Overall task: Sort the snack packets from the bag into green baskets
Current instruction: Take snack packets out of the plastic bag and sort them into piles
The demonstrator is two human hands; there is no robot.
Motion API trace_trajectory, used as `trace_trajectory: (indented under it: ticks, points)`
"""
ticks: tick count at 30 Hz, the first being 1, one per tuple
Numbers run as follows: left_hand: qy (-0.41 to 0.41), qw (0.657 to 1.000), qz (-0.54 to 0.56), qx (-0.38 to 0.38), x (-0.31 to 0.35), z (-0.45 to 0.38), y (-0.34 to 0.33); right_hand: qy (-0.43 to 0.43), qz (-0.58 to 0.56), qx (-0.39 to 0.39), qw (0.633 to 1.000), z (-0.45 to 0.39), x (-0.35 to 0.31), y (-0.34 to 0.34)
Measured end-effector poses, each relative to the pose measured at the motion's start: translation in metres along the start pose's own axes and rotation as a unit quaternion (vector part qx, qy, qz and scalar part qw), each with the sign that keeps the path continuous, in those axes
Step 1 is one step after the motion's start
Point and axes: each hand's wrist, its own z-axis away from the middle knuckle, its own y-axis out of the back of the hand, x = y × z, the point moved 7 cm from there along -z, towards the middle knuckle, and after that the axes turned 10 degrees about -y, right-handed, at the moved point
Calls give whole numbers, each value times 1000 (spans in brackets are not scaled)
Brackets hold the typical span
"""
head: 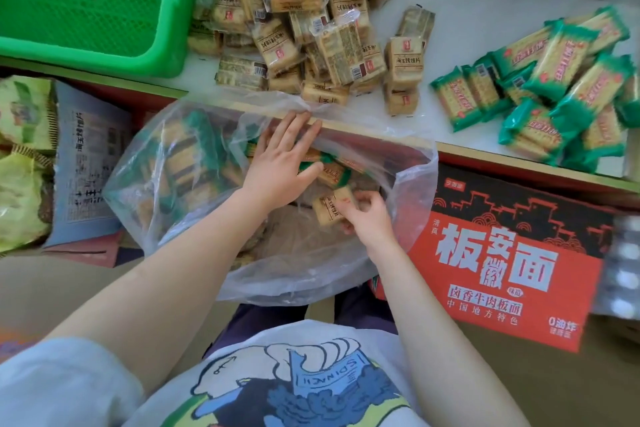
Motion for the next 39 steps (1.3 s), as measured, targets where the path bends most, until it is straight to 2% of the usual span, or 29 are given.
trace_trajectory:
  ticks: [6, 10, 13, 16, 21, 24, 26, 28, 30, 34, 39]
  points:
    - [22, 999, 32, 5, 4, -3, 8, 101, -150, -25, 983, 57, -92, 61]
    - [44, 998, 36, -7, 12, -5, 16, 156, -261, -63, 951, 58, -177, 57]
    - [53, 998, 34, -14, 16, -6, 20, 146, -296, -78, 941, 38, -223, 37]
    - [64, 997, 32, -18, 18, -4, 19, 123, -292, -58, 947, 22, -233, 31]
    - [70, 997, 39, -19, 16, -5, 16, 127, -201, -23, 971, 37, -194, 49]
    - [74, 997, 31, -14, 16, -3, 11, 111, -72, -80, 988, 56, -139, 32]
    - [74, 997, 31, -8, 18, -2, 10, 62, 41, -84, 994, 50, -91, 21]
    - [75, 996, 45, -2, 20, -1, 9, 6, 106, -22, 994, 26, -45, 23]
    - [77, 996, 50, 6, 21, -1, 9, -9, 147, 45, 988, 1, -14, 26]
    - [70, 997, 35, 8, 19, -2, 8, 46, 219, 125, 966, -25, 8, 21]
    - [60, 998, 28, 17, 16, -1, 4, 79, 186, 149, 968, -37, 22, 19]
